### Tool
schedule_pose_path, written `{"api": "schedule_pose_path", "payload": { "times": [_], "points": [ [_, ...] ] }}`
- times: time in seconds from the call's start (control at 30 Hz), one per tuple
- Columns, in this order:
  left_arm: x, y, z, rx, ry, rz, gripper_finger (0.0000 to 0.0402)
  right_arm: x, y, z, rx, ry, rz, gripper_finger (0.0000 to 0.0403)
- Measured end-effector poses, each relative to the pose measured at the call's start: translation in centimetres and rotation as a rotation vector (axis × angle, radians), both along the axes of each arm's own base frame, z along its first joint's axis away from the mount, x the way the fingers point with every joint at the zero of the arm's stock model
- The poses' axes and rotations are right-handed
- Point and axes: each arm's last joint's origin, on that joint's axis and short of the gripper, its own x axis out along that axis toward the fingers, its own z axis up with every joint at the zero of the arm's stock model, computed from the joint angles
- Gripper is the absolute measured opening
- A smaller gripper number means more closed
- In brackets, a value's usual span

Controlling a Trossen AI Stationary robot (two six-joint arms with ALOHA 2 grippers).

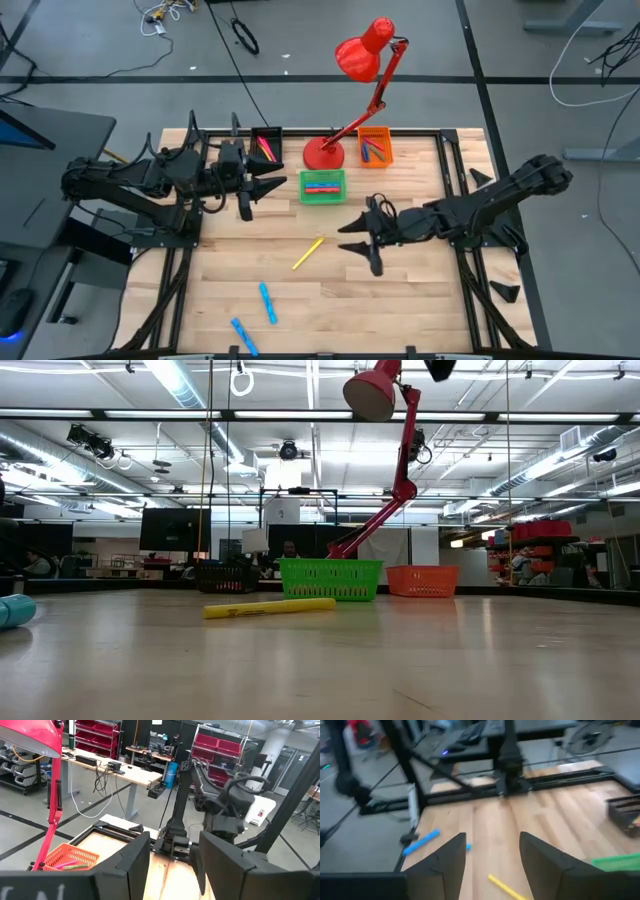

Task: Pick & Place Markers
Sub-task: Put the yellow pen into the black basket

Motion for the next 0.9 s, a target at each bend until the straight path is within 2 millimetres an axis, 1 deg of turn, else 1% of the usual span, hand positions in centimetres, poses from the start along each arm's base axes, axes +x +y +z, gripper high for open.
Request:
{"api": "schedule_pose_path", "payload": {
  "times": [0.07,0.17,0.3,0.43,0.57,0.67,0.73,0.9],
  "points": [
    [0.0,0.0,0.0,0.0,0.0,0.0,0.0177,-0.8,-0.9,-0.5,0.001,0.006,0.012,0.0185],
    [0.0,0.0,0.0,0.0,0.0,0.0,0.0177,-2.7,-2.7,-0.8,0.0,-0.015,-0.027,0.0185],
    [0.0,0.0,0.0,0.001,0.002,0.0,0.0177,-6.1,-5.4,-2.3,0.006,-0.043,-0.103,0.0185],
    [0.0,0.0,-0.1,0.002,0.004,0.0,0.0177,-9.8,-7.5,-4.2,-0.018,-0.072,-0.227,0.0185],
    [0.1,0.0,-0.1,0.002,0.008,0.0,0.0177,-12.5,-8.5,-5.6,-0.037,-0.071,-0.306,0.0185],
    [0.1,0.0,-0.1,0.002,0.007,0.002,0.0177,-13.7,-9.1,-6.2,-0.043,-0.044,-0.334,0.0185],
    [0.1,0.1,-0.1,0.002,0.007,0.004,0.0177,-14.5,-9.5,-6.7,-0.045,-0.019,-0.385,0.0185],
    [0.1,0.2,-0.1,0.002,0.007,0.011,0.0177,-16.2,-10.3,-6.9,-0.063,-0.026,-0.5,0.0185]
  ]
}}
